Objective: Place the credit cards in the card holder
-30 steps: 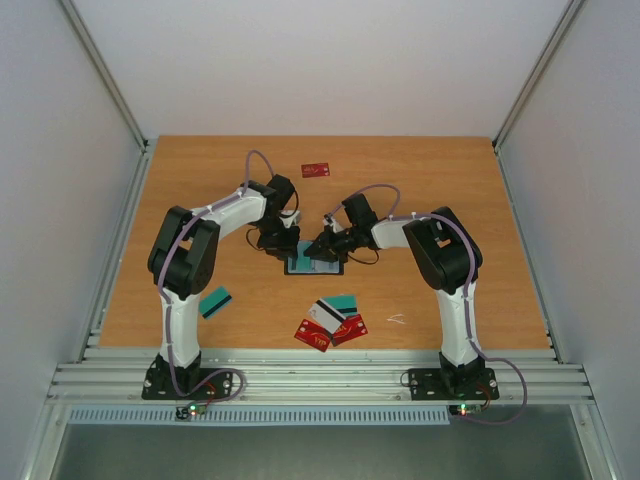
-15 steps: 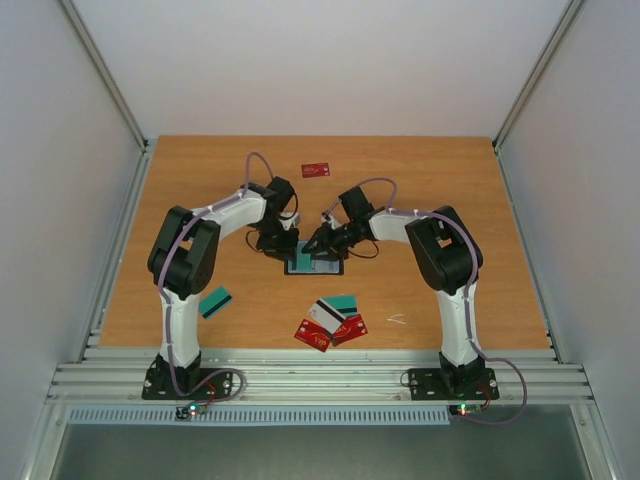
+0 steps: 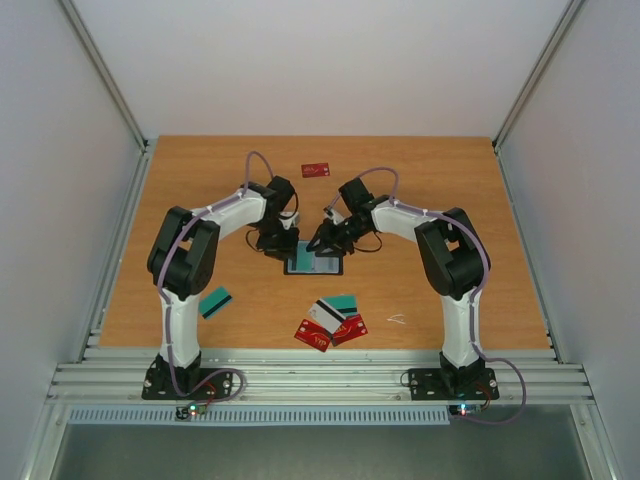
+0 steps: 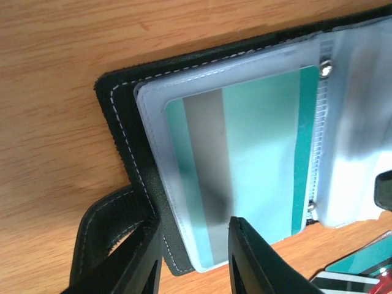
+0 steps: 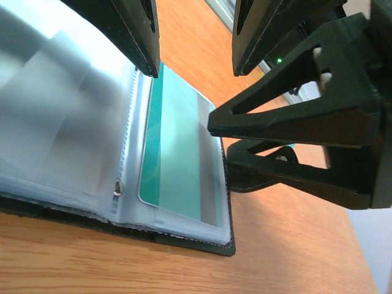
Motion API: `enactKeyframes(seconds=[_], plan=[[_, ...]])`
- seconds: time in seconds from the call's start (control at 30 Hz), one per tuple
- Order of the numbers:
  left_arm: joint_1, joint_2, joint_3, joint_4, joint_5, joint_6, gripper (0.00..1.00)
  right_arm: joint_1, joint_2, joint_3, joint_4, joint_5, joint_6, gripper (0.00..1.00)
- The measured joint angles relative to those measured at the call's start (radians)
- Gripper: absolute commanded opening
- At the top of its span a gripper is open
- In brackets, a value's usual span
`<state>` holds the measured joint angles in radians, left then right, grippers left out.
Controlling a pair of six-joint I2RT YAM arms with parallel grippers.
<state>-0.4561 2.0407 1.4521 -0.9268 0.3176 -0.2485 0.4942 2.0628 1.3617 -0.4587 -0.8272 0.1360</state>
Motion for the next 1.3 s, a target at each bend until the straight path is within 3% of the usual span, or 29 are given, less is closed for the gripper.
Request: enactKeyframes(seconds=[0.63,1.3], plan=[[0.0,-0.063,0.041,-0.016,0.062,-0.032,0.33,0.023,0.031,0.057,-0.039,0.045,0.001,0.14],[0.0,-0.025,0.041,-0.017,0.052,-0.028,0.4,0.023,0.107,0.086,-0.084,0.074,-0.039,0.12]])
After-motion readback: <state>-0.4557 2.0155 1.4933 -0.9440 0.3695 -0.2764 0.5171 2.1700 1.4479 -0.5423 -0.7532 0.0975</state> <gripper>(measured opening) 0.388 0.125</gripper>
